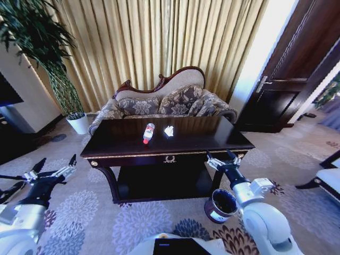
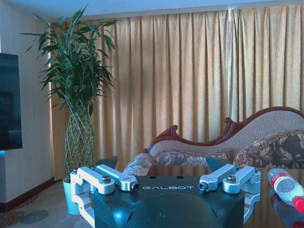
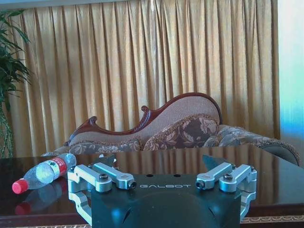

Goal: Move to the front of the table and place the trash on the table into the trash bin.

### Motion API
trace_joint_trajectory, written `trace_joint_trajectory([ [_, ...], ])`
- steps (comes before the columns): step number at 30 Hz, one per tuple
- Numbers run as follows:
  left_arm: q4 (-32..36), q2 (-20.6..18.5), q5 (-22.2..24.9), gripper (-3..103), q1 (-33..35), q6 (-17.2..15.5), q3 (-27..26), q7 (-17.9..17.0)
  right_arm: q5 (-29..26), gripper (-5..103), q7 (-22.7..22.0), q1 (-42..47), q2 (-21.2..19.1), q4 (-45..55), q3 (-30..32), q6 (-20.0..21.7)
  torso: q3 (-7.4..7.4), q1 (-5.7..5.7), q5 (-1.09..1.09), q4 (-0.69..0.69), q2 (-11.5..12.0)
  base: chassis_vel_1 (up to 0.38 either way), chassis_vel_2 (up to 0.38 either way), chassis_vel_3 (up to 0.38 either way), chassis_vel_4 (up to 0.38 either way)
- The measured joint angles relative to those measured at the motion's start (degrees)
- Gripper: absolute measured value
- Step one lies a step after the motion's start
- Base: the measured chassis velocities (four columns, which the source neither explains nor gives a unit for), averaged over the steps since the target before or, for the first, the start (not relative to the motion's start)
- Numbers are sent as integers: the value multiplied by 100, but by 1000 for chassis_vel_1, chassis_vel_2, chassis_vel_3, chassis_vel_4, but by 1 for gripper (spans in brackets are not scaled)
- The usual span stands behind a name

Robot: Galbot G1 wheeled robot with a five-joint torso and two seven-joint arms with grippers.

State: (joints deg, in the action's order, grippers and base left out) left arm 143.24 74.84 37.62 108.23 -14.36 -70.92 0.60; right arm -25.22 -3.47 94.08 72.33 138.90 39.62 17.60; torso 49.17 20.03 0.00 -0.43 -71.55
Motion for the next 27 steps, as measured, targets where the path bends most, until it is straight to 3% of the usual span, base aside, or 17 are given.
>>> trace_joint_trajectory([
  [27,0,-12,-26,100,-3,19,0,37,26,100,0,-21,28,20,-73,17,1,1,0,0,1,-79,76,68,-77],
])
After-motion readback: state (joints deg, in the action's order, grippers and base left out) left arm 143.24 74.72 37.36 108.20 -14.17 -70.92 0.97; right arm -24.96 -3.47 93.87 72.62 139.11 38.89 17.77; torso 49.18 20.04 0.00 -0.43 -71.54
